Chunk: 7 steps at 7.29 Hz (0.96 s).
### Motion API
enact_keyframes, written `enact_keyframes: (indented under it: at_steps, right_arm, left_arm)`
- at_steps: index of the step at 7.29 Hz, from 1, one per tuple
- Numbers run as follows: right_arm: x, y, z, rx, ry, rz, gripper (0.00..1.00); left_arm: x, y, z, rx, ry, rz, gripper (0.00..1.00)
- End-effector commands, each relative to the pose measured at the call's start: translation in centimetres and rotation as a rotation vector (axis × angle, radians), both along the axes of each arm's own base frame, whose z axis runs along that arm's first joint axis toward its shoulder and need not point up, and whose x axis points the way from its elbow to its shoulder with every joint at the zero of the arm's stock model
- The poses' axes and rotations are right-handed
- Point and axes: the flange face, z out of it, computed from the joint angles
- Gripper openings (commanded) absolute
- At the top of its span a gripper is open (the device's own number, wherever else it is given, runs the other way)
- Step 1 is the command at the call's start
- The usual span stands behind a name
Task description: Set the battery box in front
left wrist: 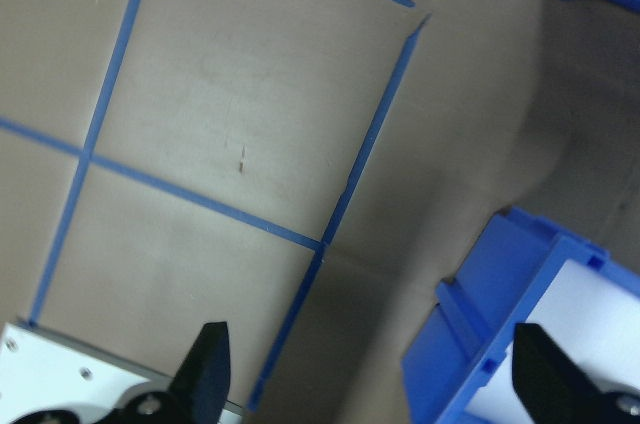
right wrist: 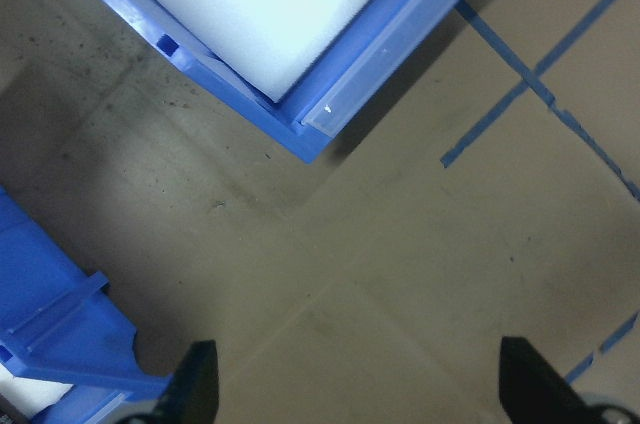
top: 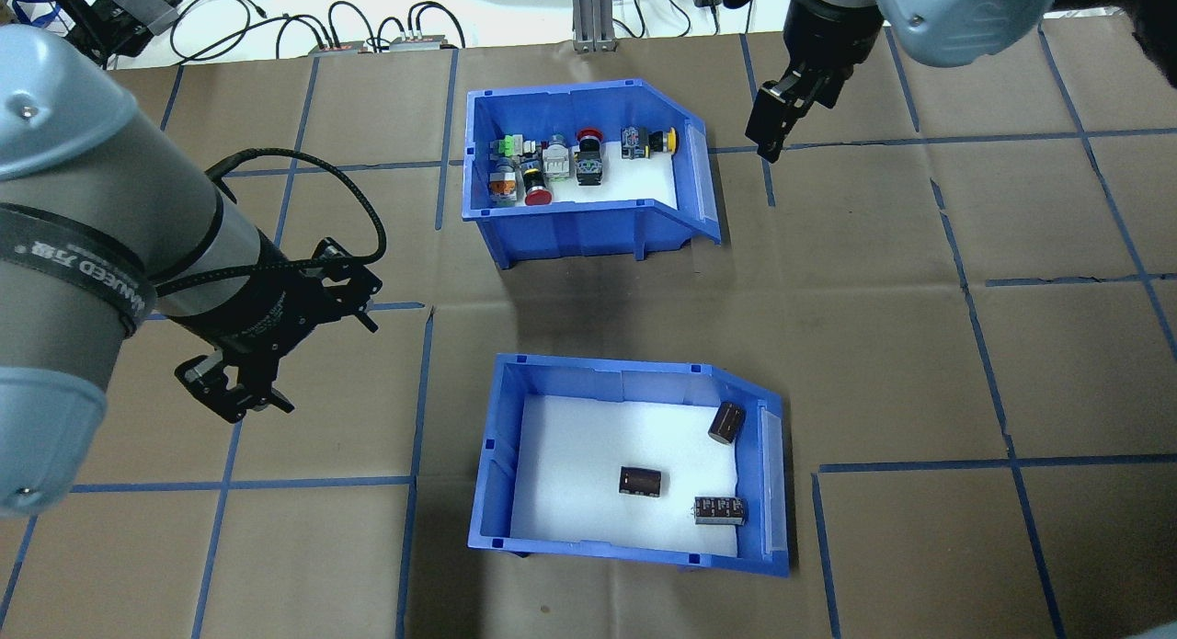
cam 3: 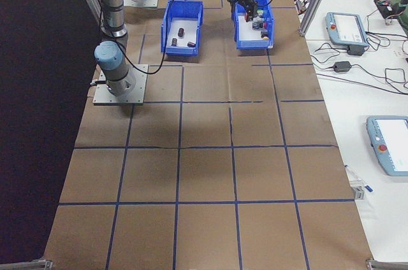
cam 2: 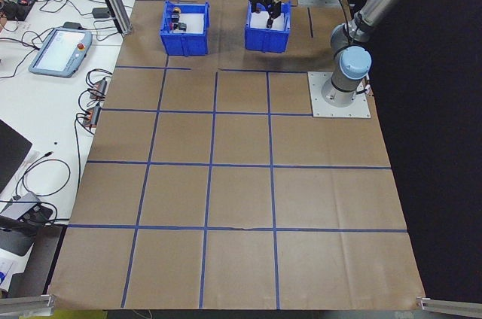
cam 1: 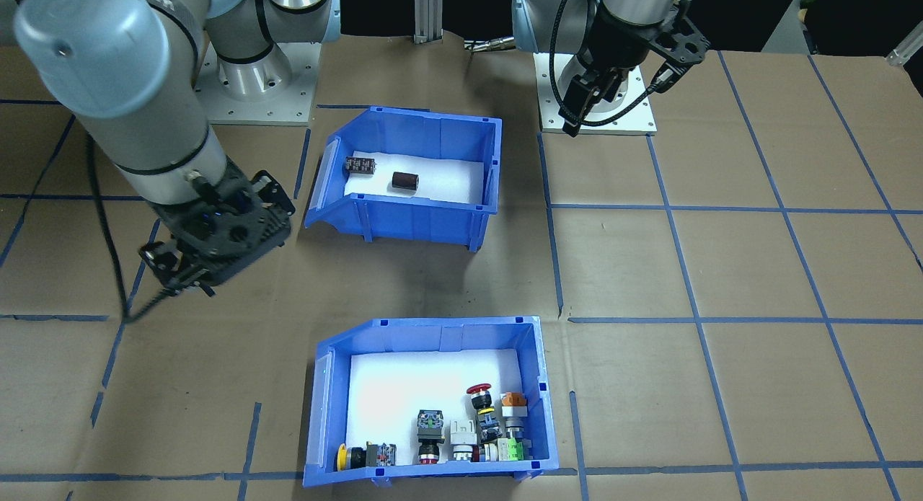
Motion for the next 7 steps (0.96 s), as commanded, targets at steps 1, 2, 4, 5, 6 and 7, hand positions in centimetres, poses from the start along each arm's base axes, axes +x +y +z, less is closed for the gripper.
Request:
enact_keyframes:
  at_steps: [1,2,4,5,6,7]
  right_arm:
    - [7.9,-2.6,-0.9,-0.018,0.004,0.324,1.0]
    - [12.0,-3.4,-1.2,-0.034,0.01,0.428,1.0]
    - [19.1,-3.5,-3.4,-0.021,0.009,0.53,1.0]
    - [22.0,-2.9,-5.9,-0.006,0.013,0.642,1.0]
    - [23.4,-2.6,-7.6,0.017,0.016,0.72,1.0]
    - [23.7,-2.8,-9.6,0.046,0.019,0.764,1.0]
  left_arm:
    - [-4.9,2.7,-2.9,0.02,-0.009,0.173,0.99]
    - [-6.3,3.6,-4.0,0.009,0.004,0.252,0.99]
    - [-10.7,7.8,-5.6,0.051,0.018,0.3,0.99]
    - [-12.7,10.0,-6.5,0.041,0.023,0.309,0.97]
    - [-13.8,11.7,-8.4,0.045,0.018,0.318,0.97]
    - [-14.4,12.9,-10.2,0.025,0.035,0.322,0.98]
